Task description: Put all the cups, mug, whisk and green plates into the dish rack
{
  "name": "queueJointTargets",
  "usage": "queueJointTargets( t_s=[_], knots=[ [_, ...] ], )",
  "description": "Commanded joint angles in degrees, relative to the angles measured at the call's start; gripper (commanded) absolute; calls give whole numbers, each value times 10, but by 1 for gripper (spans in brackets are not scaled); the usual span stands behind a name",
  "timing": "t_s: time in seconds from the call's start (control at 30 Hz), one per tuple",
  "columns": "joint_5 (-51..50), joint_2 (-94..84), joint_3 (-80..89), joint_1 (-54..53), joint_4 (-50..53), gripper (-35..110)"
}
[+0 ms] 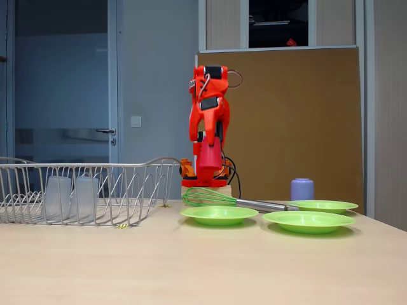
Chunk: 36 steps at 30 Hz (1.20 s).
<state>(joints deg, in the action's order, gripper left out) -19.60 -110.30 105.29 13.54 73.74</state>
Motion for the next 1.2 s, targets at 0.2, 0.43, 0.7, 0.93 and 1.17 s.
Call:
queueJointTargets(
  t_s=[0.2, 0.43, 0.7, 0.93, 1.17],
  knots=[
    [229, 178, -374, -145, 149, 8],
    [334, 279, -498, -267, 177, 10],
    [366, 410, -554, -324, 171, 10],
    [360, 519, -602, -332, 172, 11],
    [363, 624, -677, -341, 171, 12]
  ],
)
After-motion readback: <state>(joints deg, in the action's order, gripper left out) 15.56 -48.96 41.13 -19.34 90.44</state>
